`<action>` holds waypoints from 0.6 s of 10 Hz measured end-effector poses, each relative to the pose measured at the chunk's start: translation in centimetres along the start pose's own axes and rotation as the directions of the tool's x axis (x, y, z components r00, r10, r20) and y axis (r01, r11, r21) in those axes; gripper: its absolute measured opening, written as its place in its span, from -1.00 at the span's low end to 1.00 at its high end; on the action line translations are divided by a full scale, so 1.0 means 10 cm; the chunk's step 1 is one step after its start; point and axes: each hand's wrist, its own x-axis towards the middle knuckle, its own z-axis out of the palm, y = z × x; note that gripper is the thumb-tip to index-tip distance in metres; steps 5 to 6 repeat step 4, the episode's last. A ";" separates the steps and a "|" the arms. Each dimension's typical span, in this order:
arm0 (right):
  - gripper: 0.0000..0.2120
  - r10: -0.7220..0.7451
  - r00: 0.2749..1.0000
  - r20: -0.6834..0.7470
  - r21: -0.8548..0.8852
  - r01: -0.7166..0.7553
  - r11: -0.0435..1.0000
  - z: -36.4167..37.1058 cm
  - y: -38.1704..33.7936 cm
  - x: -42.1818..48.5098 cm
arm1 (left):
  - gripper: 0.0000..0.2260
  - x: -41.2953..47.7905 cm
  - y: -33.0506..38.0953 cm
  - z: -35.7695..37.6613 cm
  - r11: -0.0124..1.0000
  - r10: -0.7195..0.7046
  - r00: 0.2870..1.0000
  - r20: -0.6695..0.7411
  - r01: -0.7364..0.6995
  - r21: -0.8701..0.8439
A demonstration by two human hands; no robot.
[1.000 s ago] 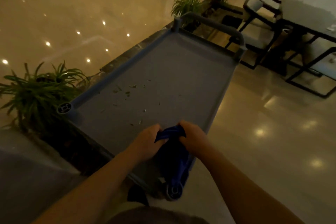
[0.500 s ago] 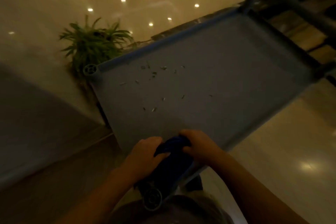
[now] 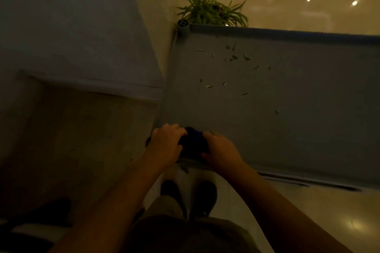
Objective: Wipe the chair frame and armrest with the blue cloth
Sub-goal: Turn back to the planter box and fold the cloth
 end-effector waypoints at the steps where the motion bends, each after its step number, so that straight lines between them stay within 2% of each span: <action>1: -0.66 -0.011 1.000 -0.020 -0.010 0.011 1.000 0.03 -0.01 -0.05 | -0.66 -0.05 0.08 0.02 0.997 -0.051 0.998 -0.039 0.053 0.051; 2: -0.70 -0.005 1.000 -0.015 -0.016 0.004 1.000 0.00 -0.02 -0.03 | -0.67 -0.08 0.15 -0.01 0.990 -0.114 0.993 -0.037 0.117 0.080; 3: -0.68 -0.040 0.999 -0.037 -0.116 0.035 0.993 -0.05 -0.10 -0.04 | -0.69 -0.25 0.16 -0.08 0.986 -0.162 0.979 -0.125 0.158 -0.045; 4: -0.65 -0.126 0.973 -0.194 -0.191 0.088 0.978 -0.13 -0.17 -0.10 | -0.65 -0.64 0.11 -0.06 0.937 -0.259 0.931 -0.258 0.177 -0.302; 6: -0.65 -0.126 0.973 -0.194 -0.191 0.088 0.978 -0.13 -0.17 -0.10 | -0.65 -0.64 0.11 -0.06 0.937 -0.259 0.931 -0.258 0.177 -0.302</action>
